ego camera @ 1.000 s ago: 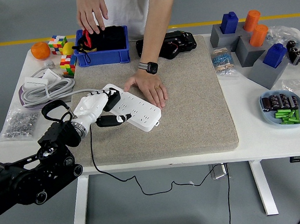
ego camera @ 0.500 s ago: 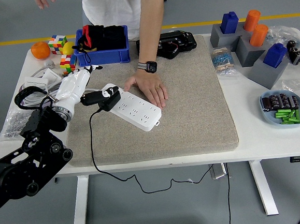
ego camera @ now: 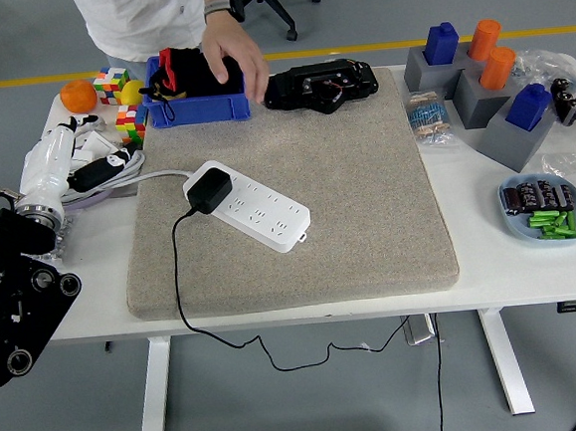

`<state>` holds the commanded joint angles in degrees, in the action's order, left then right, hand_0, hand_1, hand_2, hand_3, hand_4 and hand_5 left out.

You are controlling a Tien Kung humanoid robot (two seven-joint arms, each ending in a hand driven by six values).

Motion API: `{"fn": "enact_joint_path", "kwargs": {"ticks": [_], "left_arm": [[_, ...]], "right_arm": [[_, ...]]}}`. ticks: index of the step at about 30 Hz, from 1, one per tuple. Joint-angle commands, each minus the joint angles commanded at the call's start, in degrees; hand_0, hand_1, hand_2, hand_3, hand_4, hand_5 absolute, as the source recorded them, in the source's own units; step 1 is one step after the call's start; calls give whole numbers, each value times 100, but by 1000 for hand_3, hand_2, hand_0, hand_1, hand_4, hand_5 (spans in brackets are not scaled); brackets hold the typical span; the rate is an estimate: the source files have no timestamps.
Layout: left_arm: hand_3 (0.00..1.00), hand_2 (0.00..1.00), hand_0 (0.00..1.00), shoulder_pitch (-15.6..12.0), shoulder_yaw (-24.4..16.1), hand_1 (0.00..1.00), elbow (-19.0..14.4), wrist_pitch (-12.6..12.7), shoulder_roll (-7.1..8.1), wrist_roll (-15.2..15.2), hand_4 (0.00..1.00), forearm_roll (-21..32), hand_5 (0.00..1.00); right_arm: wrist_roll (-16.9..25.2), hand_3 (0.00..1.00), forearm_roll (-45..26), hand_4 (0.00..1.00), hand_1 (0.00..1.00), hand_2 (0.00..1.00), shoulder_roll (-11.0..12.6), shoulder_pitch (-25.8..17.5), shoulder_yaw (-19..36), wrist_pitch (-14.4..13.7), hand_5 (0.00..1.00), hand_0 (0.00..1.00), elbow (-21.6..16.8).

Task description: Press the white button,pick up the black plug,place it near the board,insert it into the board

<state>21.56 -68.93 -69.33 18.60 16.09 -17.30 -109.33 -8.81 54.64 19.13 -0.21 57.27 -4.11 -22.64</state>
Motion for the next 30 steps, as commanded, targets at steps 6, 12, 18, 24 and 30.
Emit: {"fn": "enact_joint_path", "kwargs": {"ticks": [6,12,18,24,30], "left_arm": [[819,870,900,-221,-610,931,-76,81,-106,241,862,-21,642],[819,866,899,-425,-1235,929,-157,337,-233,441,861,-34,634],[813,857,888,-495,-1579,912,-235,471,-306,647,857,-24,623],[813,852,887,-609,-1698,908,-307,521,-360,649,855,-41,622],[813,850,886,-898,-1821,904,-389,479,-444,652,854,-98,622]], "right_arm": [[0,625,35,663,599,648,-11,25,8,3,394,643,-16],[4,624,48,663,600,648,-5,65,5,-1,394,643,-28],[4,624,54,663,600,648,-23,160,-2,-2,395,643,-46],[4,623,70,663,600,648,7,179,-35,-5,395,643,-78],[8,623,92,663,600,648,-27,56,19,0,395,643,-93]]}}
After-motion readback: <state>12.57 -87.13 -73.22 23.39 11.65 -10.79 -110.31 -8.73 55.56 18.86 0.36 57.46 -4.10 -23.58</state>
